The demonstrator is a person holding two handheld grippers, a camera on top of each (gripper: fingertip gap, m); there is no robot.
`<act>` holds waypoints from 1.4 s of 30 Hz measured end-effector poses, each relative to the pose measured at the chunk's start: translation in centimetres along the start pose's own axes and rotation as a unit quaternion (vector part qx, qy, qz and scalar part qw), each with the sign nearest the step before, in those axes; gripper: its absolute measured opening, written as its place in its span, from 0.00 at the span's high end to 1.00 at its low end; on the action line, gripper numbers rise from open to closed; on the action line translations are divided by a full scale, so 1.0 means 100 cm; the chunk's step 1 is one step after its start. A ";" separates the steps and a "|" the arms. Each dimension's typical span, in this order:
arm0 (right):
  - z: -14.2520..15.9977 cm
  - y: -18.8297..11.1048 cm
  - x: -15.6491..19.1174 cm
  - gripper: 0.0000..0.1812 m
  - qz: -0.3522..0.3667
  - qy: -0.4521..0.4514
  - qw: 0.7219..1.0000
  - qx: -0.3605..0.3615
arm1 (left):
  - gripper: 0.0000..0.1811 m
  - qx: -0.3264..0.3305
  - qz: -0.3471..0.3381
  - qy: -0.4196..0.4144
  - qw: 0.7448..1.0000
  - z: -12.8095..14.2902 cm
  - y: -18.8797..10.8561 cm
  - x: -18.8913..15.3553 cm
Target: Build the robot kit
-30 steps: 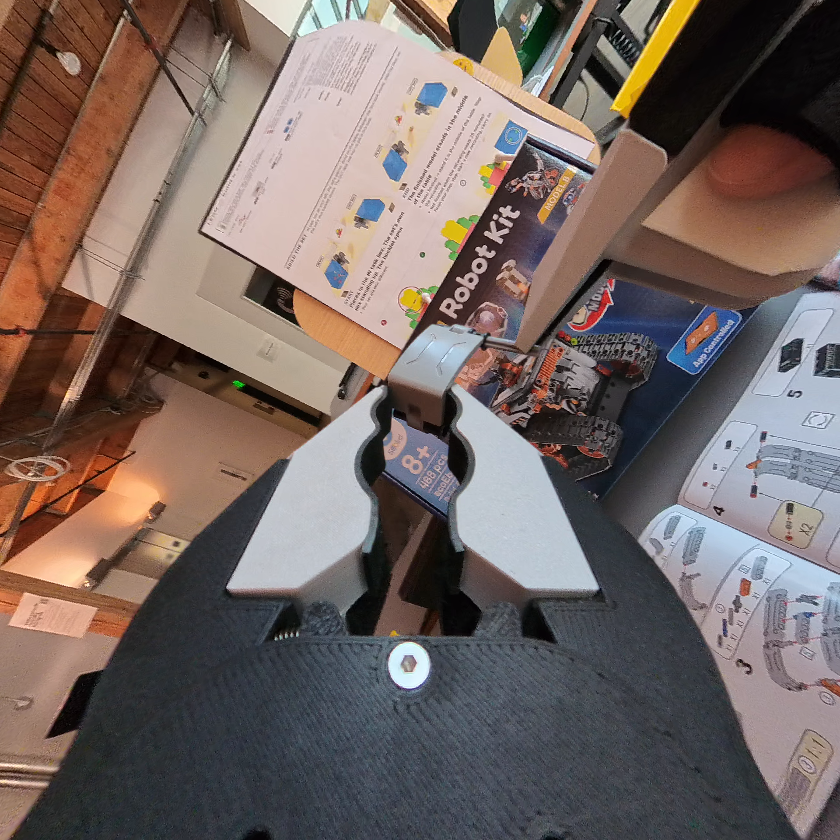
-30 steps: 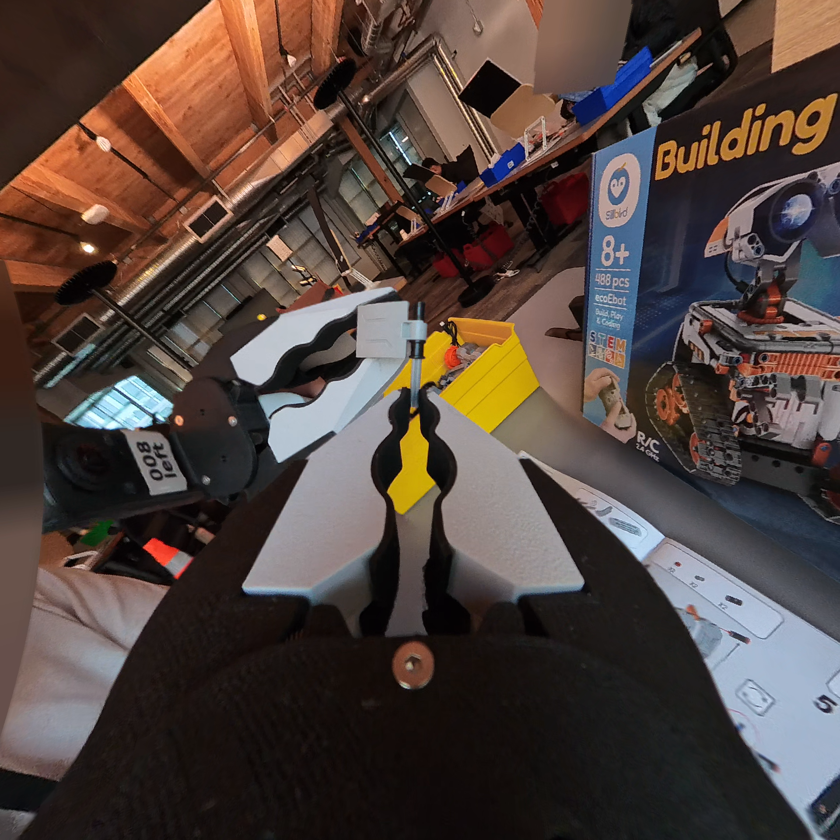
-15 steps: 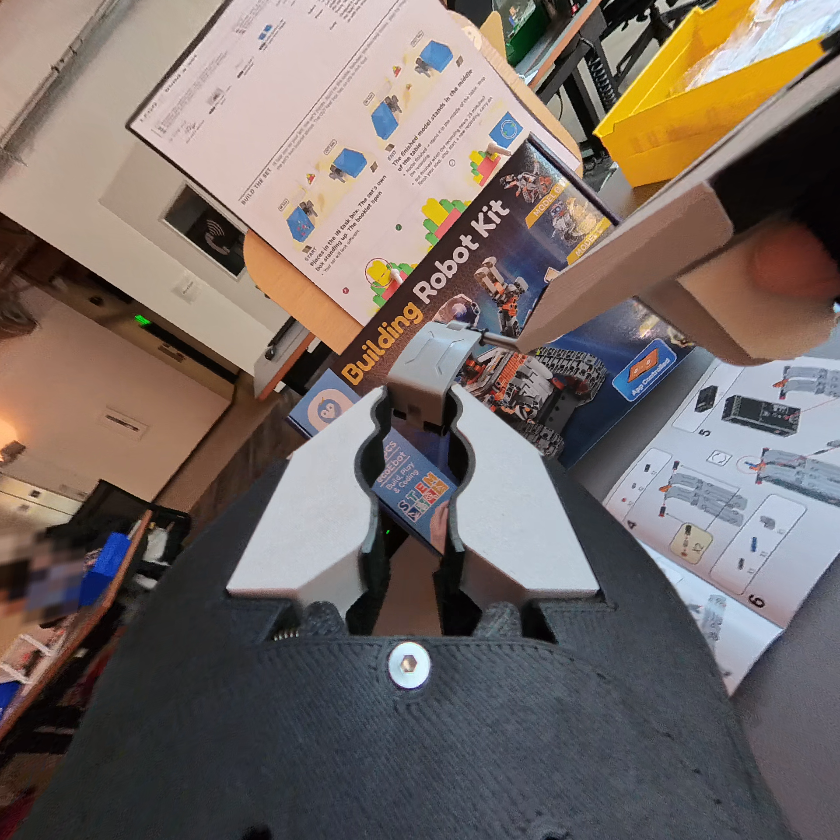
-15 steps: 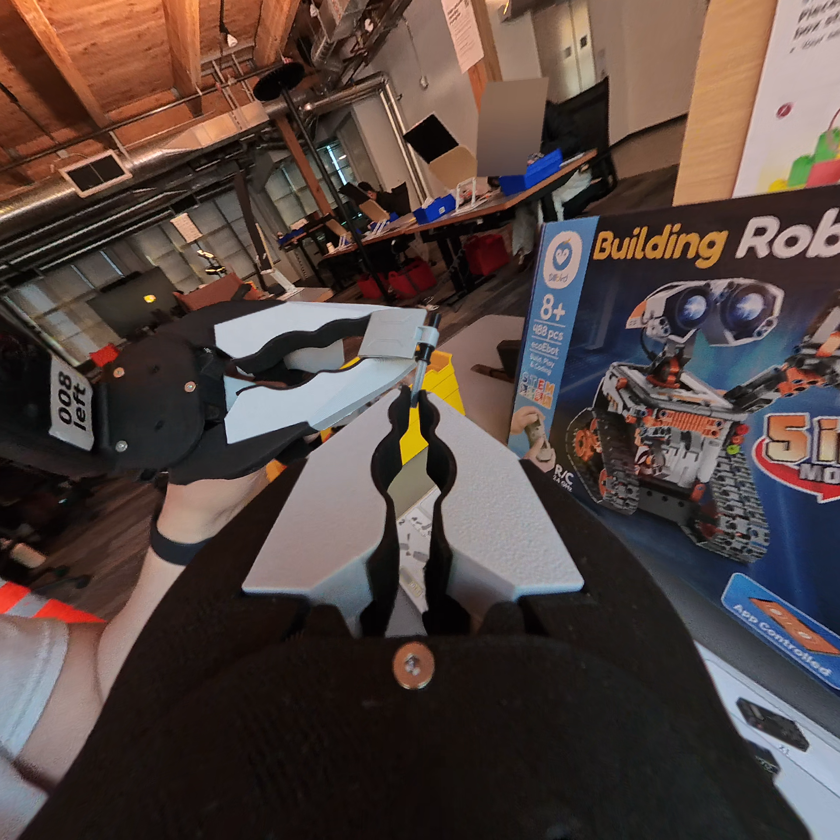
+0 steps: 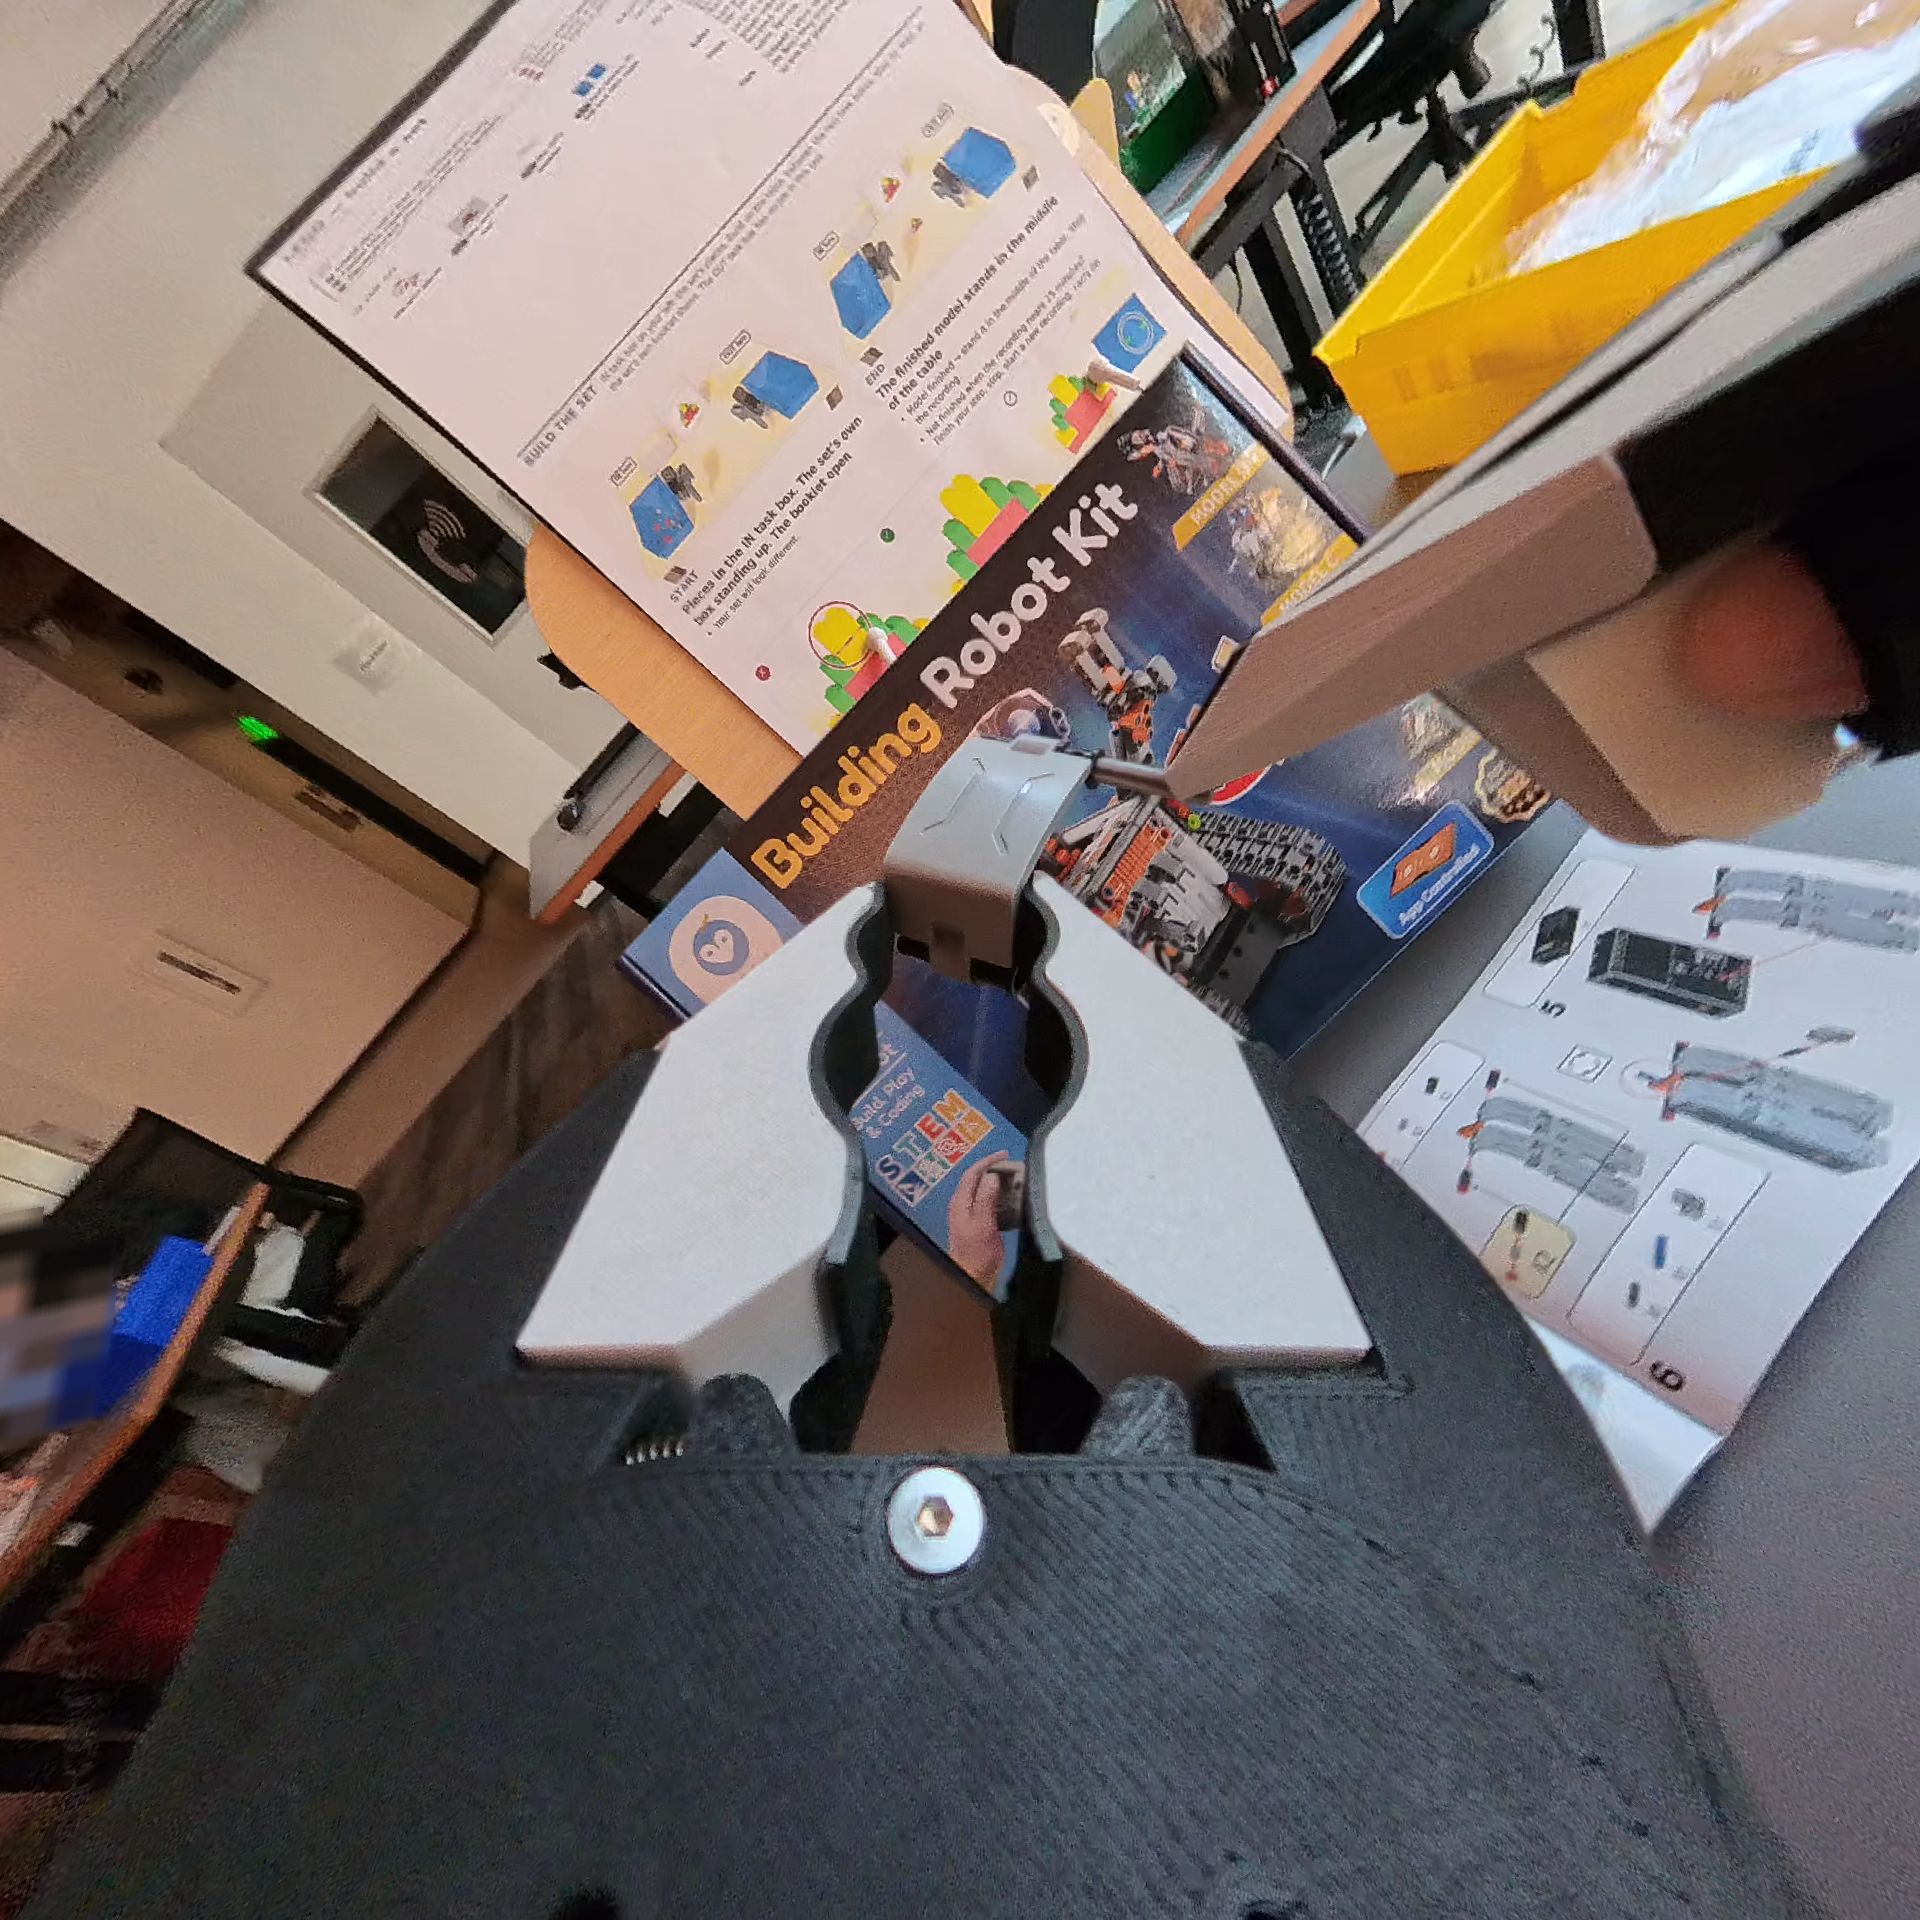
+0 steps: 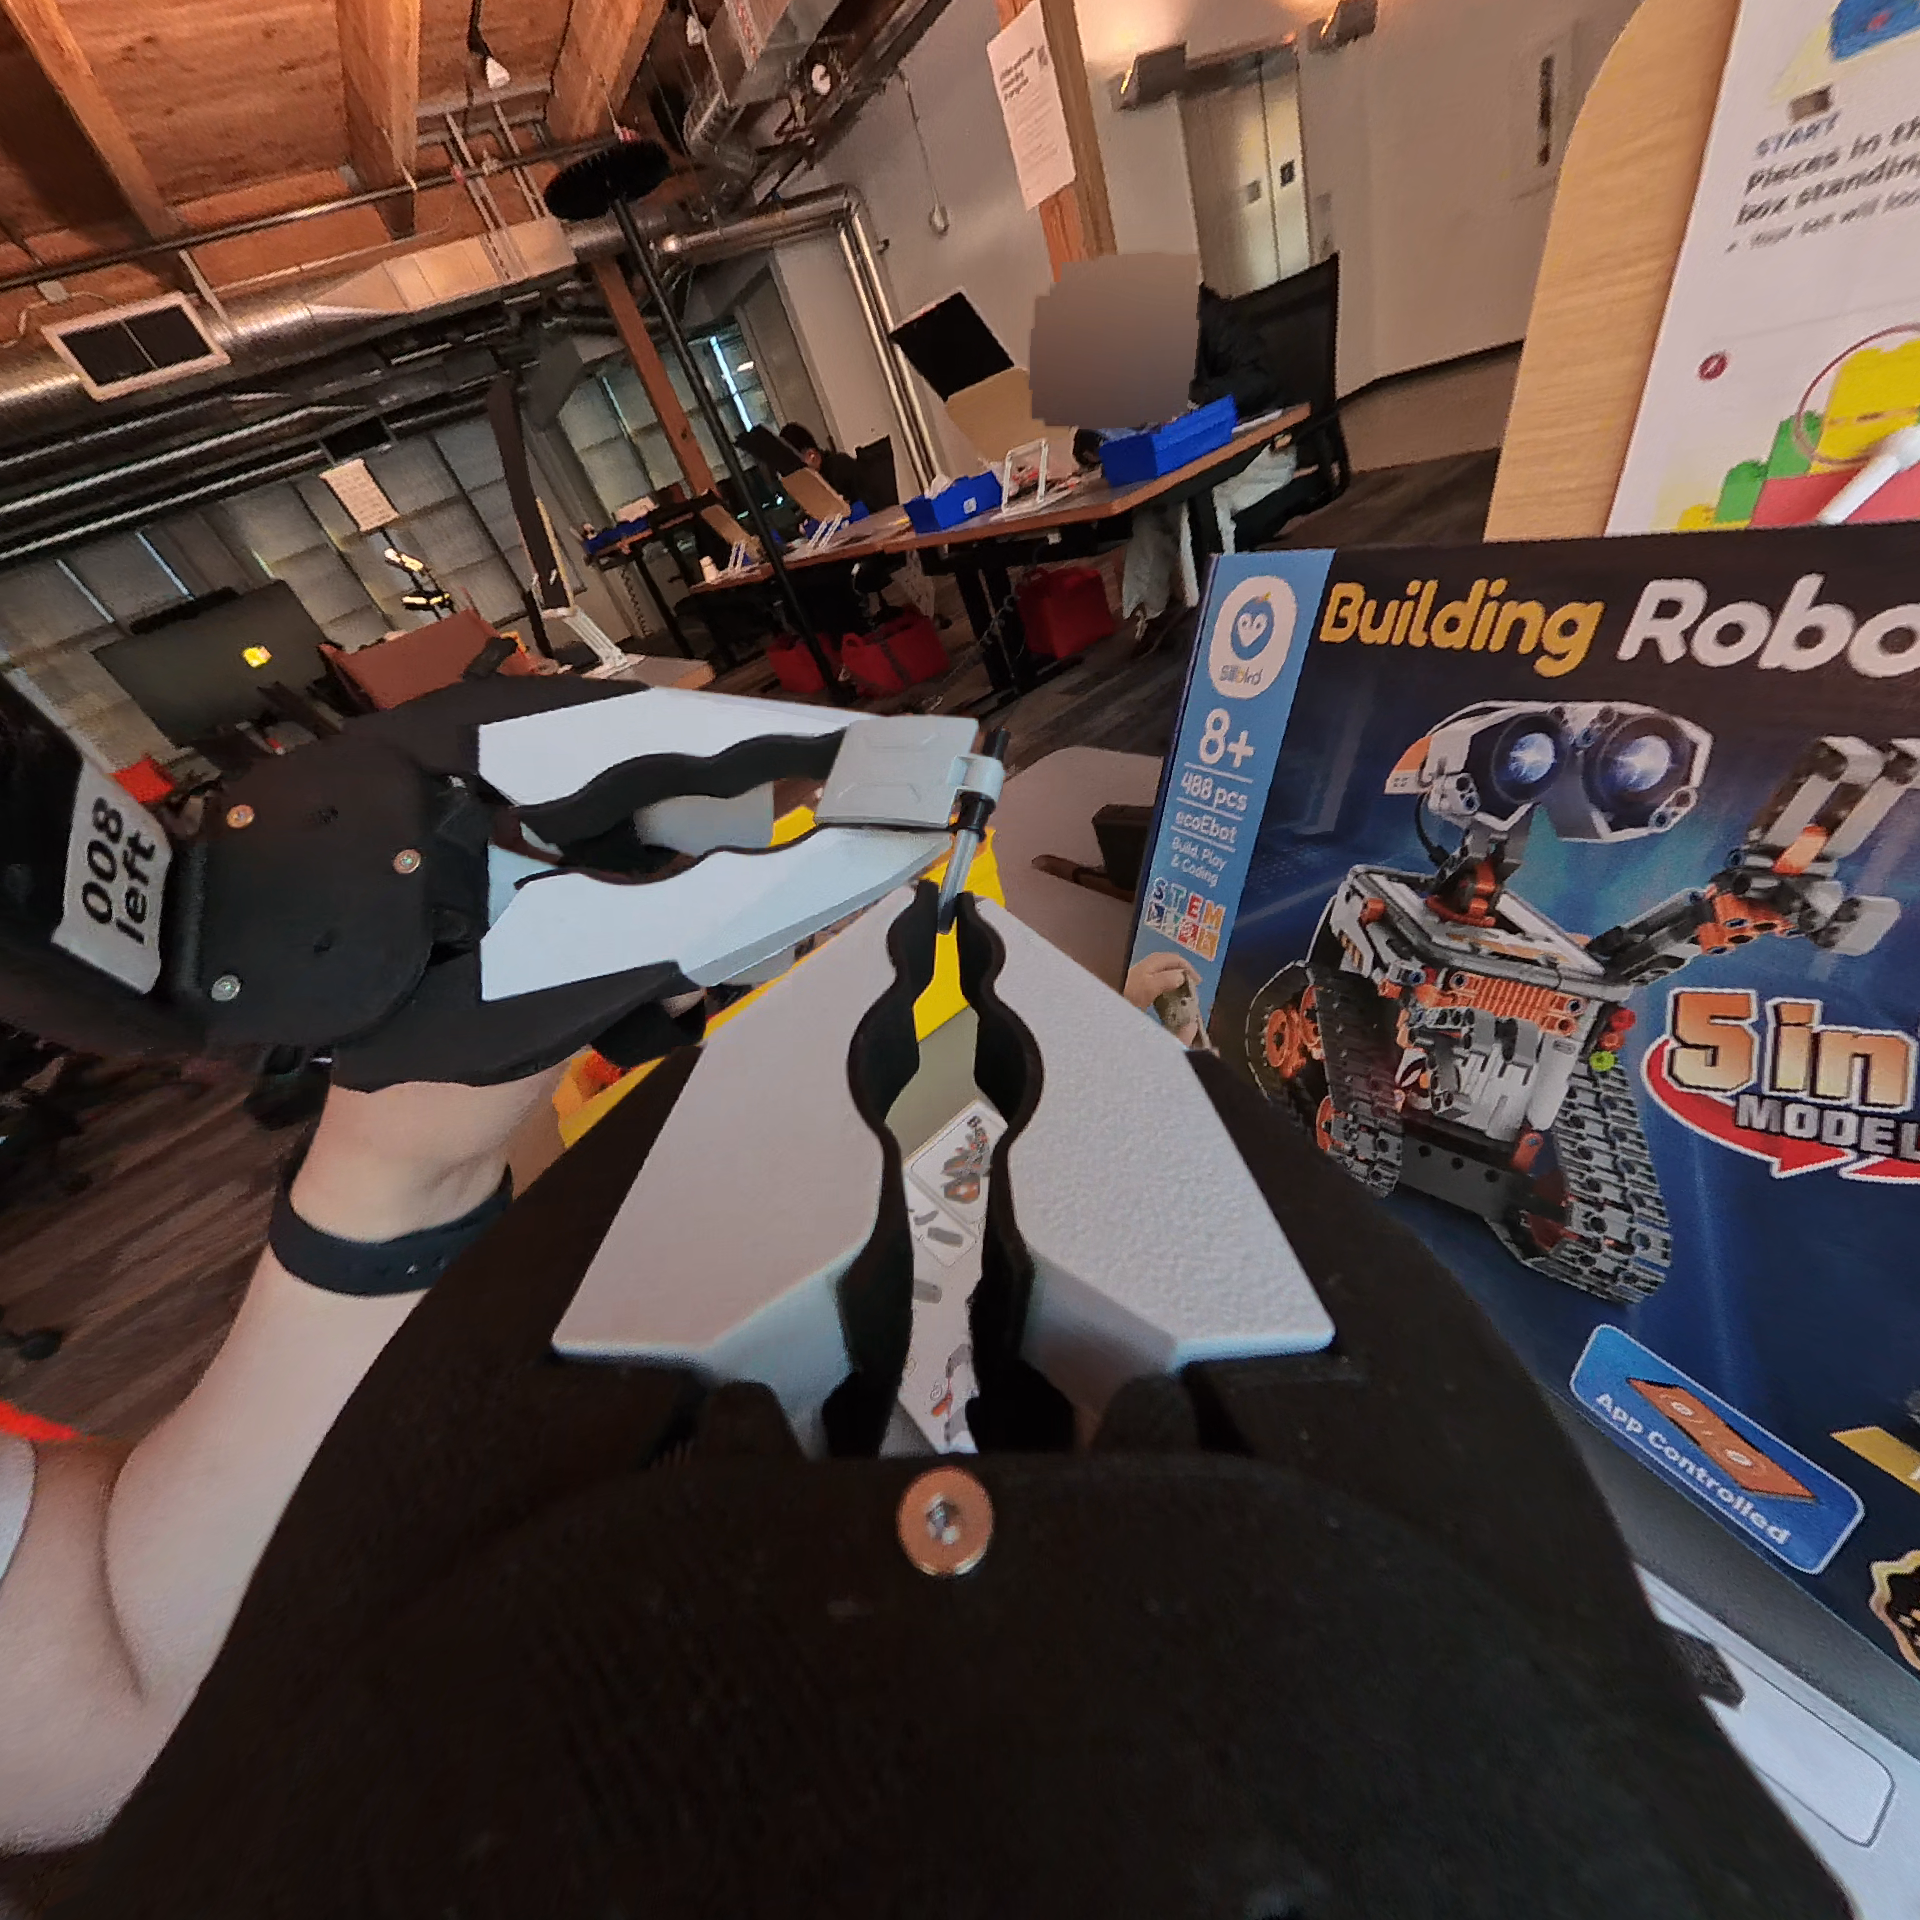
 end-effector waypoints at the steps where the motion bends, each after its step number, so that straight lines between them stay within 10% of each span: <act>1: -0.002 -0.001 0.000 0.99 0.004 -0.002 1.000 -0.007 | 0.88 -0.001 -0.001 -0.012 1.000 -0.001 0.001 0.000; 10: -0.013 -0.003 0.004 0.96 0.009 -0.041 0.999 -0.025 | 0.88 -0.007 -0.001 -0.024 1.000 -0.004 0.002 -0.002; 19: -0.013 -0.033 0.026 0.56 -0.091 -0.309 0.946 0.044 | 0.88 -0.050 0.124 -0.047 0.990 -0.014 -0.008 -0.029; 23: 0.001 -0.042 0.031 0.58 -0.099 -0.404 0.906 0.080 | 0.88 -0.101 0.191 -0.038 0.976 -0.028 -0.026 -0.041; 36: 0.005 -0.053 0.043 0.82 -0.145 -0.370 0.911 0.110 | 0.88 -0.122 0.235 0.004 0.964 -0.037 -0.038 -0.061; 42: 0.008 -0.056 0.043 0.71 -0.151 -0.363 0.911 0.122 | 0.88 -0.117 0.236 -0.001 0.965 -0.035 -0.037 -0.061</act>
Point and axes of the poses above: each gripper's, where its closed fingertips meet, y out along the fingers, z out of its underside, x = y × z across the jaws, the point moved 1 cm from there along -y, back along the fingers, and after that the axes turned 2 degrees about -x, right-handed, at the moved point
